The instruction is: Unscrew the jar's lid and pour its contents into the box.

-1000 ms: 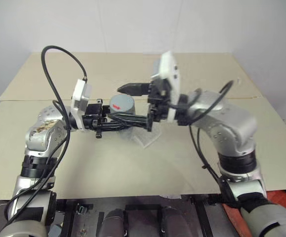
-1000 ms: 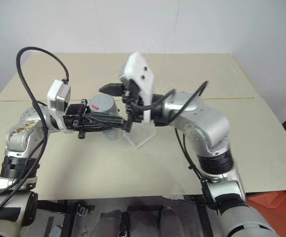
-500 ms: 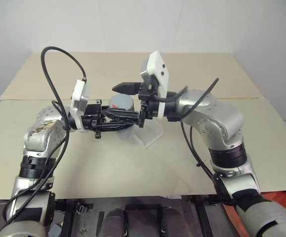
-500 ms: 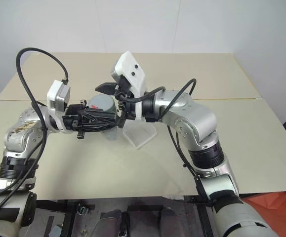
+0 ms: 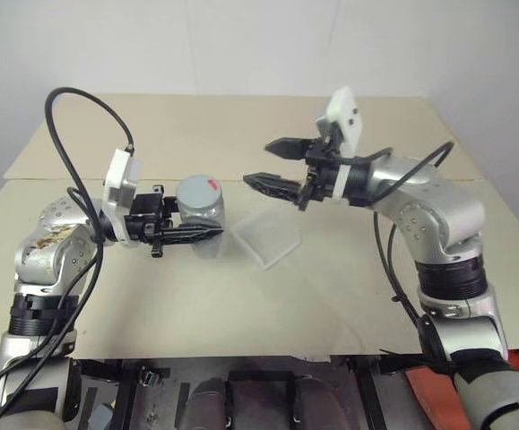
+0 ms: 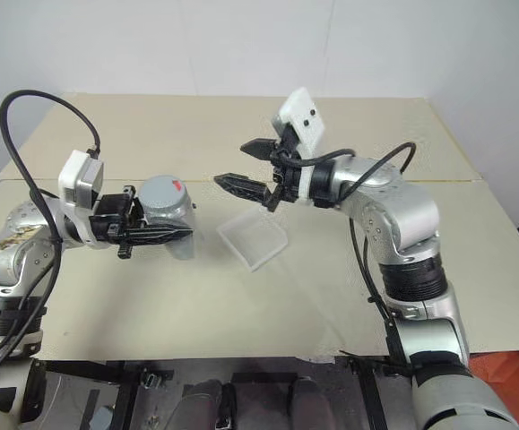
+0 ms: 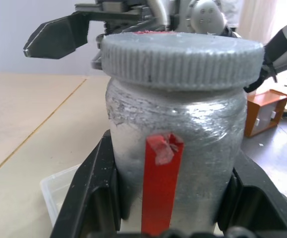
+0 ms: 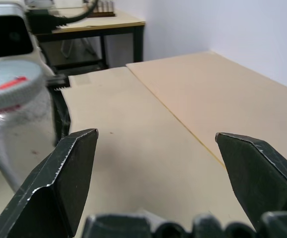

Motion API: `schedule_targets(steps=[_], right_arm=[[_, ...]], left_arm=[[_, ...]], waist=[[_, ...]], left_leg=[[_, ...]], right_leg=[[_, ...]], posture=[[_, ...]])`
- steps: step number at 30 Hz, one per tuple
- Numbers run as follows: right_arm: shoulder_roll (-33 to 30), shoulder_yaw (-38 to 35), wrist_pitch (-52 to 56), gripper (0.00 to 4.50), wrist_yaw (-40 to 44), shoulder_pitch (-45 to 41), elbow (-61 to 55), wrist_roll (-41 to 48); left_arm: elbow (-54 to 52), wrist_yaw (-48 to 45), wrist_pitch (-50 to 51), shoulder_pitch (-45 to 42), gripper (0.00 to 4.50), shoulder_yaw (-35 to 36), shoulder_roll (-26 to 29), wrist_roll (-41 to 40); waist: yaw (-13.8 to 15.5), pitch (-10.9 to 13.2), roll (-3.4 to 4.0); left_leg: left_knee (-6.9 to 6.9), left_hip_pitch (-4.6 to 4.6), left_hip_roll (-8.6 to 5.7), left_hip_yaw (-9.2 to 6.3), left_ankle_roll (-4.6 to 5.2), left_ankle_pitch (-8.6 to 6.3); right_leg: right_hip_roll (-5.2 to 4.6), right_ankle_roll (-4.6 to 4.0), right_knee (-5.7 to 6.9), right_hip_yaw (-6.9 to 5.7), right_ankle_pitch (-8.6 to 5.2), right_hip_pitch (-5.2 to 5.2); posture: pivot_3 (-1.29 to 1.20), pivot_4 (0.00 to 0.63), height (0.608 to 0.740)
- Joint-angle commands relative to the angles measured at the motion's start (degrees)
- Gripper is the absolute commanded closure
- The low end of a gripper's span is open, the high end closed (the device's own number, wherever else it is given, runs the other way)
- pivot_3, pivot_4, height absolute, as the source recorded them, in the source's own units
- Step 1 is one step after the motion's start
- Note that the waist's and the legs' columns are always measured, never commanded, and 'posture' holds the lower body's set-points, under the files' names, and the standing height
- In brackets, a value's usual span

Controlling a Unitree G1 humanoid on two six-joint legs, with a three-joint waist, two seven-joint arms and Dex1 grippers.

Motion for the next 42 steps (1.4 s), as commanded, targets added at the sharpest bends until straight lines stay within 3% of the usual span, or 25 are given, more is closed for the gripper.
schedule_targets(steps=[1, 7, 14, 27, 42], right_arm=[[-1.41, -2.05, -0.36, 0.04, 0.45, 0.49, -3.0, 0.43], [-2.48, -2.48, 0.66, 0.04, 1.97, 1.06, -6.97, 3.33], [1.12, -0.27, 1.74, 0.04, 2.18, -0.71, -12.2, 7.07], [9.82, 6.61, -2.7, 0.04, -1.03, -6.69, -3.24, -1.95], [5.51, 3.22, -1.83, 0.04, 1.46, -4.1, -3.76, -2.1]], left_arm=[[-1.51, -0.33, 0.12, -0.27, 2.58, 1.39, 1.01, -1.18], [1.1, 1.9, -0.72, -1.74, 2.58, 0.75, -0.68, 0.18], [4.39, 1.67, -2.66, -3.69, 2.58, -1.47, -3.3, 2.36], [4.58, 0.87, -3.62, -4.95, 2.58, -1.92, -5.24, 2.77], [3.58, 0.79, -3.49, -3.42, 2.58, -0.74, -3.19, 2.12]], waist=[[-0.2, 0.0, 0.0], [-0.16, 0.0, 0.0], [-0.1, 0.0, 0.0], [-0.14, 0.0, 0.0], [-0.07, 0.0, 0.0]], left_leg=[[0.0, 0.0, 0.01, 0.0, 0.0, 0.0], [0.0, 0.0, 0.0, 0.0, 0.0, 0.0], [0.01, 0.0, 0.0, -0.03, 0.0, 0.0], [0.02, 0.01, 0.0, -0.01, 0.0, 0.0], [0.01, 0.0, 0.0, -0.03, 0.0, 0.0]], right_leg=[[0.01, 0.0, 0.0, 0.01, 0.0, 0.0], [0.0, 0.0, 0.01, 0.04, 0.0, -0.01], [0.0, 0.0, 0.03, 0.03, 0.0, 0.0], [0.02, 0.0, 0.08, 0.02, 0.0, -0.01], [0.01, 0.0, 0.09, 0.01, 0.0, 0.0]], posture=[[0.0, 0.15, 0.74], [0.0, 0.15, 0.74], [0.0, 0.15, 0.74], [0.0, 0.15, 0.74], [0.0, 0.15, 0.74]])
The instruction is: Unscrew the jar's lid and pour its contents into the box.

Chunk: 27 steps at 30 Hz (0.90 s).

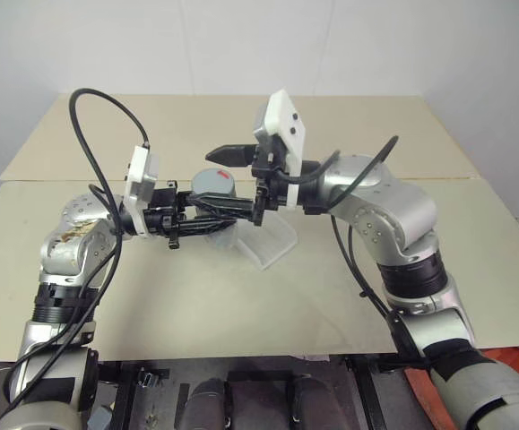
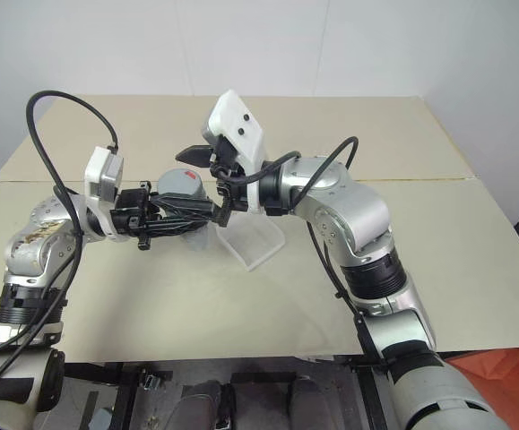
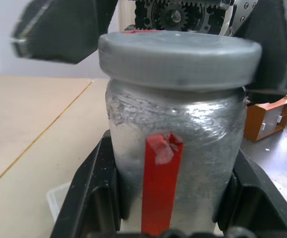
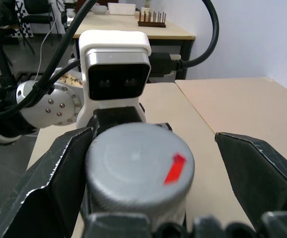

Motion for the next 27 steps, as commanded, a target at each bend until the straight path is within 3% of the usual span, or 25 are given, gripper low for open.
schedule_targets(steps=[1, 27], right_arm=[[-2.31, -3.95, -0.3, 0.04, -0.28, 0.59, -1.99, 0.25], [-7.71, -7.29, 1.2, 0.04, 0.03, 3.63, -3.6, 4.1]], left_arm=[[-2.07, -1.0, -0.64, -0.12, 2.58, 1.56, 1.13, -0.99], [-4.17, -0.95, 0.12, 1.66, 2.58, 2.2, 3.0, -1.99]], waist=[[0.03, 0.0, 0.0], [0.04, 0.0, 0.0]], left_leg=[[0.0, 0.0, 0.0, 0.0, 0.0, 0.0], [0.0, 0.0, 0.0, 0.02, 0.0, 0.0]], right_leg=[[0.0, 0.0, 0.0, 0.0, 0.0, 0.0], [-0.01, 0.0, -0.05, 0.02, 0.0, 0.0]], posture=[[0.0, 0.15, 0.74], [0.0, 0.15, 0.74]])
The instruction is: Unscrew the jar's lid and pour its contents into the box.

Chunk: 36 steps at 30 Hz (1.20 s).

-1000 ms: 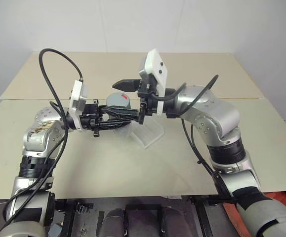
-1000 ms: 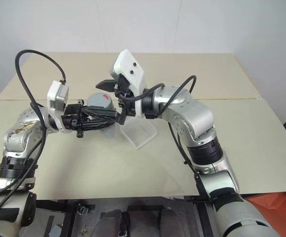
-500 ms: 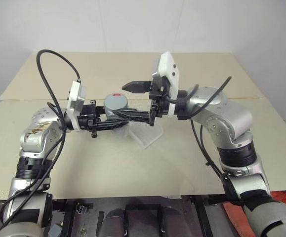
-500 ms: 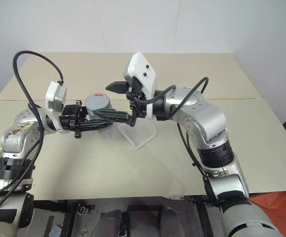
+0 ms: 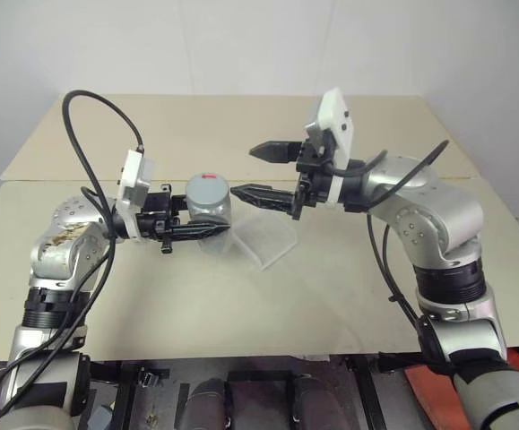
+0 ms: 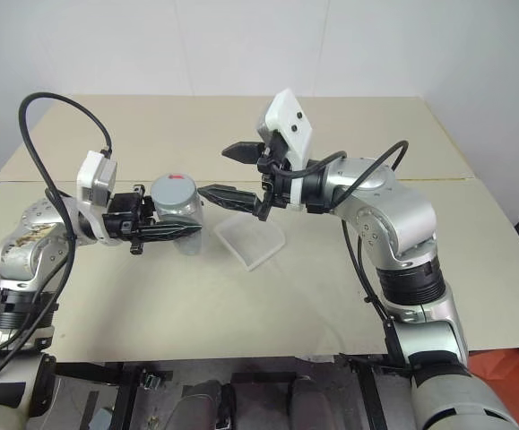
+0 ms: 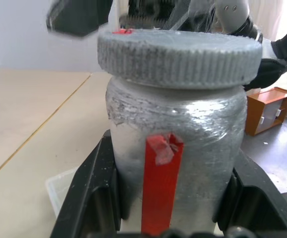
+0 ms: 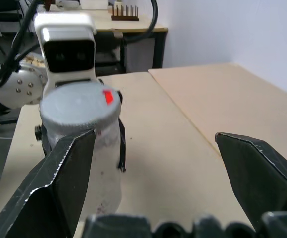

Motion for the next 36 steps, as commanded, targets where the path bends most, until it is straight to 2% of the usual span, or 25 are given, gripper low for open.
schedule_targets(steps=[1, 6, 10, 15, 23, 36], right_arm=[[-0.62, -3.04, 0.33, 0.04, 0.44, -0.57, -2.39, 1.99], [-0.5, -5.57, 1.55, 0.04, 2.15, -0.92, -4.75, 6.87], [0.49, -4.44, 1.97, 0.04, 2.17, -1.34, -6.61, 8.08], [4.97, 2.22, 0.55, 0.04, -0.31, -3.46, -4.49, 3.07], [9.16, 5.81, -2.22, 0.04, -2.07, -5.29, 0.61, -2.85], [5.01, 0.78, -1.15, 0.04, 0.09, -3.38, 0.54, -1.36]], left_arm=[[-2.19, 0.1, 0.19, 0.26, 2.58, 2.03, 0.96, -1.28], [-1.79, 0.31, 0.33, 0.65, 2.58, 1.8, 0.65, -1.04], [-2.17, 0.57, 0.72, 0.76, 2.58, 1.28, -0.27, -1.27], [-1.62, 0.73, 0.46, -0.91, 2.58, 0.46, -1.92, -0.82], [-1.95, 0.64, 0.52, -0.95, 2.58, 0.83, -1.81, -0.76], [-2.6, 0.73, 0.49, 0.54, 2.58, 1.75, -0.15, -1.19]], waist=[[-0.02, 0.0, 0.0], [0.0, 0.0, 0.0], [0.0, 0.0, 0.0], [-0.27, 0.0, 0.0], [-0.04, 0.0, 0.0], [-0.03, 0.0, 0.0]], left_leg=[[0.0, 0.0, 0.0, 0.0, 0.0, 0.0], [0.0, 0.0, 0.01, -0.02, 0.0, 0.0], [0.0, 0.0, 0.01, -0.02, 0.0, 0.0], [0.01, 0.04, 0.01, -0.01, 0.0, 0.0], [0.0, 0.01, 0.0, 0.0, 0.0, 0.0], [0.0, 0.01, 0.01, -0.02, 0.0, 0.0]], right_leg=[[0.0, 0.0, 0.0, 0.0, 0.0, 0.0], [0.0, 0.0, 0.0, 0.0, 0.0, 0.0], [0.0, 0.0, 0.0, -0.01, 0.0, 0.0], [0.01, 0.0, 0.02, 0.02, 0.0, 0.0], [0.01, 0.0, 0.03, 0.0, 0.0, 0.01], [0.02, 0.0, 0.03, -0.01, 0.0, 0.0]], posture=[[0.0, 0.15, 0.74], [0.0, 0.15, 0.74], [0.0, 0.15, 0.74], [0.0, 0.15, 0.74], [0.0, 0.15, 0.74], [0.0, 0.15, 0.74]])
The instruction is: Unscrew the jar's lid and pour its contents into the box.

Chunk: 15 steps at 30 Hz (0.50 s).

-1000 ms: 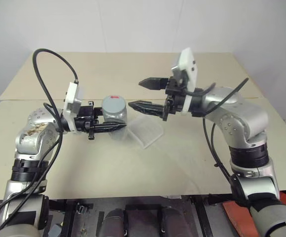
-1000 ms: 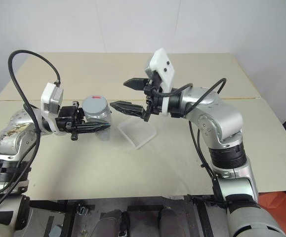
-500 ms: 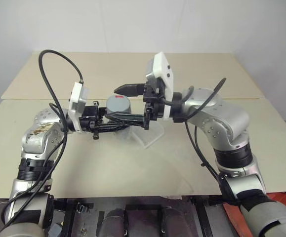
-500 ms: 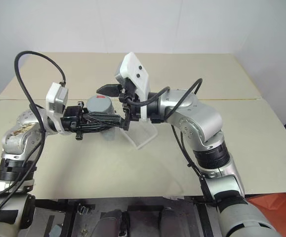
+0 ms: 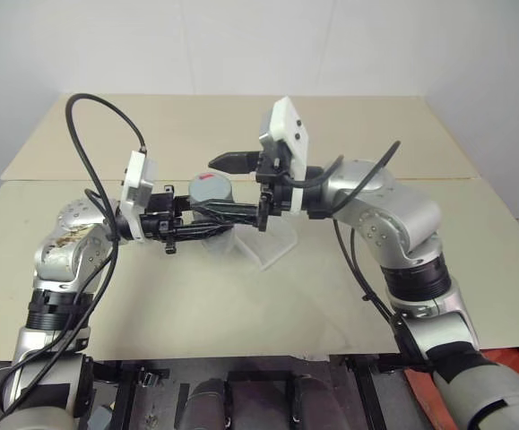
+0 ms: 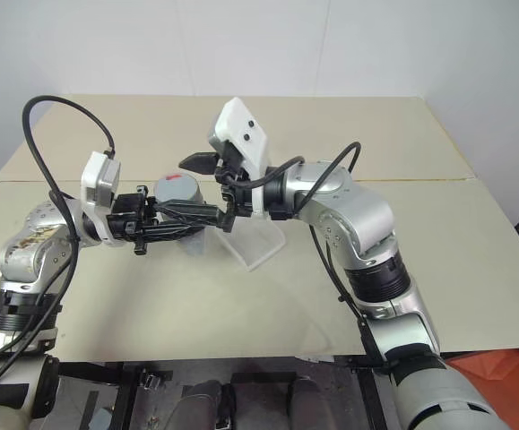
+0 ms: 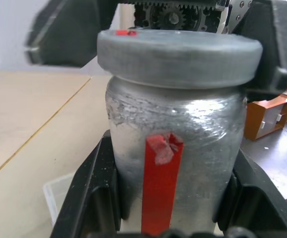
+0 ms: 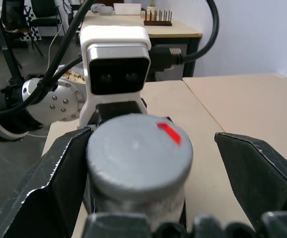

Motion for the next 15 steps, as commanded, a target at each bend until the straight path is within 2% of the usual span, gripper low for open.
schedule_targets(steps=[1, 15], right_arm=[[-2.11, -4.46, -0.72, 0.04, -0.33, -0.06, -1.1, 0.25], [-6.32, -5.91, -0.48, 0.04, 0.36, 1.95, -2.33, 1.48]], left_arm=[[-2.14, -0.95, -0.37, -0.16, 2.58, 1.46, 1.08, -1.17], [-2.05, -1.07, -0.28, -0.58, 2.58, 1.53, 1.54, -1.21]], waist=[[0.0, 0.0, 0.0], [0.09, 0.0, 0.0]], left_leg=[[0.0, 0.0, 0.0, 0.0, 0.0, 0.0], [0.0, 0.0, -0.01, 0.01, 0.0, 0.0]], right_leg=[[0.0, 0.0, 0.0, 0.0, 0.0, 0.0], [-0.01, 0.0, -0.03, 0.0, 0.0, 0.0]], posture=[[0.0, 0.15, 0.74], [0.0, 0.15, 0.74]])
